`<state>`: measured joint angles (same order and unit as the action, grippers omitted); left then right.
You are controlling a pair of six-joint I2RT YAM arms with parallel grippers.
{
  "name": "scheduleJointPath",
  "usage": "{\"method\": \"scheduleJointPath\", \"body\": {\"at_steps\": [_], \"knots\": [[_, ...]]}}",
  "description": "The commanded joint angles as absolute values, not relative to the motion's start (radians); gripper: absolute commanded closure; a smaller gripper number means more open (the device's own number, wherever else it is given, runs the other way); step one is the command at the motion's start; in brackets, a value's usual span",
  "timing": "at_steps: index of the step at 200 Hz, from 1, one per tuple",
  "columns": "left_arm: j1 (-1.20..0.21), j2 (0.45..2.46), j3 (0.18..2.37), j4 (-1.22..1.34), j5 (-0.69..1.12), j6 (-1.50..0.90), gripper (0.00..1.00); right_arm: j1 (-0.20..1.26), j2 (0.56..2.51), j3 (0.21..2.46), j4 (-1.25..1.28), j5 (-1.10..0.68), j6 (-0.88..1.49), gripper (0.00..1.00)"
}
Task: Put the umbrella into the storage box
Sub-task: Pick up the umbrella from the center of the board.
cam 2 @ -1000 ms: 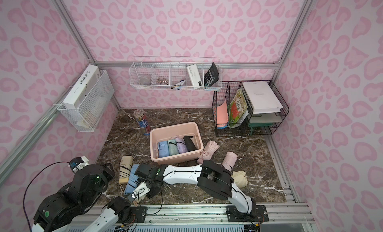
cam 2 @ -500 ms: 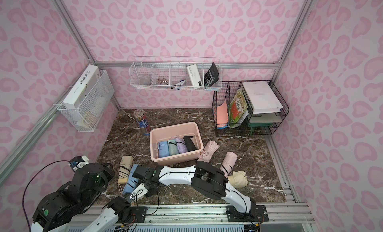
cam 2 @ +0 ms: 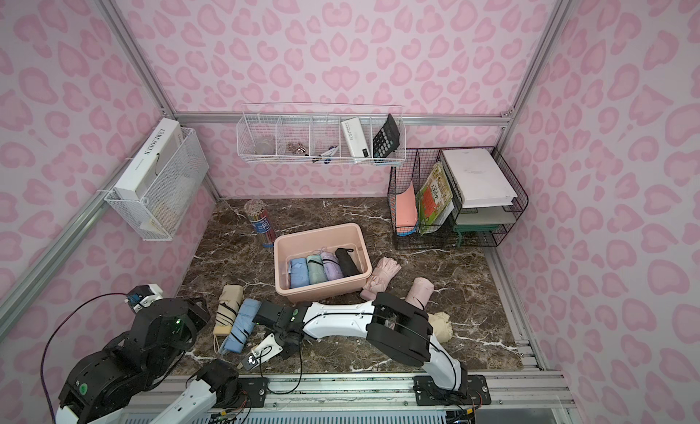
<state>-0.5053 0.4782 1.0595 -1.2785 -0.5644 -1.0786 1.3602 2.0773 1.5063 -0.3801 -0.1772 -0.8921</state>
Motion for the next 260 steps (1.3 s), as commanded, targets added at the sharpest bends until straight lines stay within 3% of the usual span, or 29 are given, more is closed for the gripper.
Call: {"method": "scheduleJointPath", "body": {"at_steps": [1,75,154,211,260], "knots": [[-0.505,0.477,1.066,-1.249,-0.569,-1.078,0.50,1.360,1.997,1.448,-0.290,-0.229,-0.832,0.86],[-0.505,0.492,1.039,-1.187,-0.538,-1.055,0.49,1.337,1.639,1.104,-0.081,-0.290,-0.580,0.87],[-0.506,0.631,0.954,-0.936,-0.361,-0.966,0.46,1.223,1.269,0.848,0.169,-0.201,-0.193,0.87],[-0.505,0.798,0.907,-0.774,-0.210,-0.900,0.41,1.069,1.179,0.804,0.317,-0.116,0.128,0.87],[-0.448,0.939,0.877,-0.653,-0.106,-0.831,0.33,0.965,1.236,0.924,0.223,-0.075,0.354,0.89]]}}
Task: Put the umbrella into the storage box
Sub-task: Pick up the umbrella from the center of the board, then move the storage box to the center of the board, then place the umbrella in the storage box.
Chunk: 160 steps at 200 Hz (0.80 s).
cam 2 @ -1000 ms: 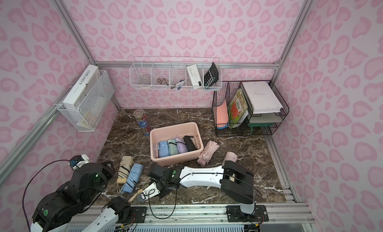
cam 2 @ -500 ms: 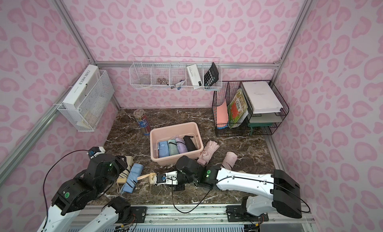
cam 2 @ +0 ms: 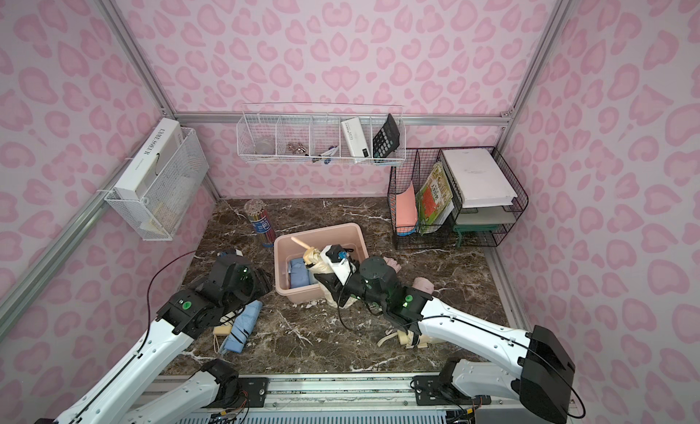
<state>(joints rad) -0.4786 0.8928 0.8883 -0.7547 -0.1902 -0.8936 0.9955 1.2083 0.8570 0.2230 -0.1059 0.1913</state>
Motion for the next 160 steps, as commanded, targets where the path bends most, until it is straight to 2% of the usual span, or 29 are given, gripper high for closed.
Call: {"method": "scheduleJointPath", "body": {"at_steps": [1,39,76,135,160], "knots": [[-0.445,0.941,0.876,-0.649,-0.102,-0.828,0.33,0.962,1.239,0.928,0.217,-0.073,0.357,0.89],[-0.352,1.019,0.834,-0.520,0.028,-0.736,0.28,0.902,1.349,1.087,0.068,-0.081,0.487,0.89],[-0.324,1.125,0.869,-0.507,0.086,-0.664,0.34,0.868,1.453,1.187,0.023,-0.119,0.561,0.90],[-0.320,1.248,0.943,-0.581,0.138,-0.611,0.61,0.848,1.620,1.277,0.035,-0.218,0.634,0.91],[-0.322,1.247,0.932,-0.568,0.159,-0.599,0.68,0.848,1.669,1.305,0.031,-0.230,0.666,0.91]]}}
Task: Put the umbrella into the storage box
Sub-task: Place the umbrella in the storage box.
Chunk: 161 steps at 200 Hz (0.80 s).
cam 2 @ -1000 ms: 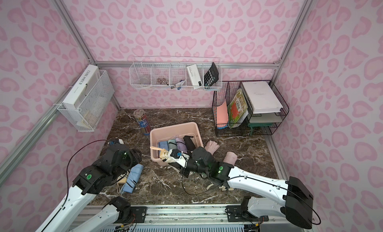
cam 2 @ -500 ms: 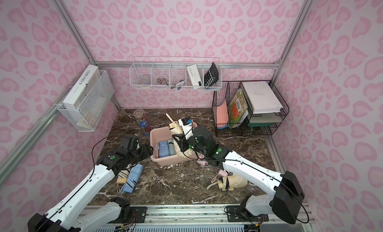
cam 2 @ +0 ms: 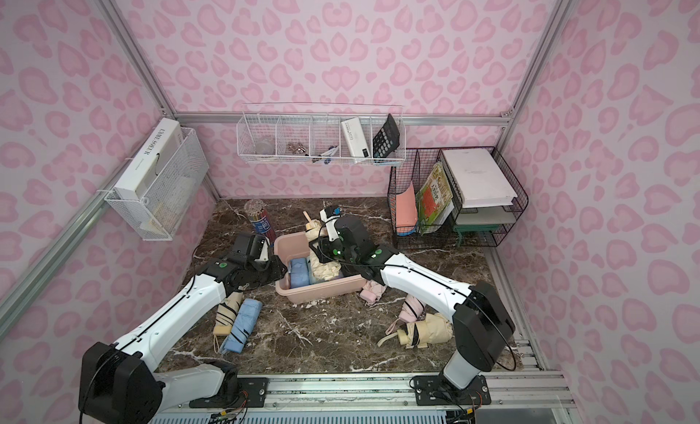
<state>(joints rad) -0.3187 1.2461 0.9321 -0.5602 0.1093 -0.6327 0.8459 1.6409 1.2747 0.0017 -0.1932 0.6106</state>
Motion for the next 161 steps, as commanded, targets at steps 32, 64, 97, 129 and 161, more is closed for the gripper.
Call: {"method": "scheduleJointPath", "body": {"at_steps": [32,64,97,129,161], "knots": [[-0.325,1.247,0.944,-0.592,0.196,-0.578,0.71,0.853,1.709,1.312,0.053,-0.252,0.717,0.91],[-0.355,1.271,0.949,-0.583,0.216,-0.598,0.73,0.872,1.750,1.311,0.063,-0.239,0.737,0.91],[-0.387,1.281,0.953,-0.552,0.206,-0.623,0.73,0.887,1.777,1.291,0.064,-0.199,0.741,0.91],[-0.407,1.296,0.960,-0.548,0.197,-0.620,0.74,0.886,1.820,1.308,0.081,-0.184,0.734,0.91],[-0.412,1.299,0.962,-0.548,0.190,-0.622,0.73,0.896,1.868,1.344,0.072,-0.176,0.734,0.90]]}}
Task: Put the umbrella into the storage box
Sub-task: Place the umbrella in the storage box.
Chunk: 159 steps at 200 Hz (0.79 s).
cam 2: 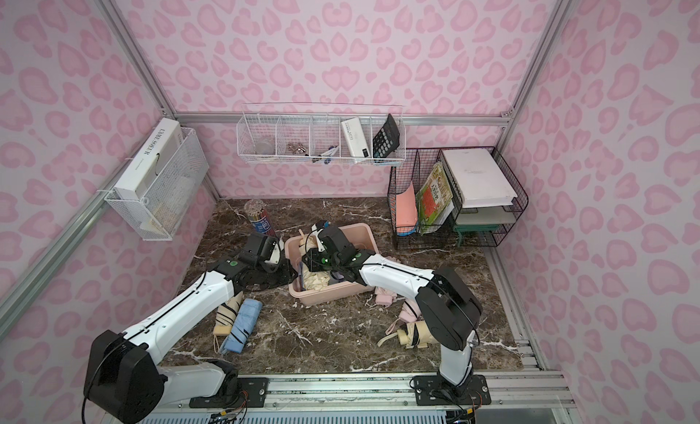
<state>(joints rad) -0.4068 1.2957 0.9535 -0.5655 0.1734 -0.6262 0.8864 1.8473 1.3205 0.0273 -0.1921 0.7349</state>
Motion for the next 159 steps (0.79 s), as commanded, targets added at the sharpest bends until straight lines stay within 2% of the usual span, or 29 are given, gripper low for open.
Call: {"method": "scheduleJointPath", "body": {"at_steps": [1,16,51,69,89,112,159], "knots": [[-0.411,1.299,0.963,-0.548,0.190,-0.622,0.73,0.897,1.870,1.344,0.072,-0.175,0.733,0.90],[-0.411,1.296,0.973,-0.552,0.187,-0.625,0.70,0.911,1.892,1.337,0.082,-0.168,0.733,0.88],[-0.412,1.282,1.000,-0.588,0.156,-0.629,0.56,0.930,1.926,1.327,0.106,-0.139,0.739,0.80],[-0.412,1.251,1.011,-0.617,0.111,-0.638,0.43,0.931,1.939,1.324,0.121,-0.123,0.733,0.67],[-0.411,1.210,1.030,-0.675,0.039,-0.651,0.35,0.929,1.944,1.322,0.128,-0.101,0.722,0.53],[-0.410,1.164,1.050,-0.742,-0.040,-0.687,0.32,0.929,1.942,1.325,0.135,-0.091,0.709,0.41],[-0.408,1.093,1.049,-0.873,-0.191,-0.818,0.32,0.928,1.878,1.315,0.105,-0.063,0.670,0.38]]}}
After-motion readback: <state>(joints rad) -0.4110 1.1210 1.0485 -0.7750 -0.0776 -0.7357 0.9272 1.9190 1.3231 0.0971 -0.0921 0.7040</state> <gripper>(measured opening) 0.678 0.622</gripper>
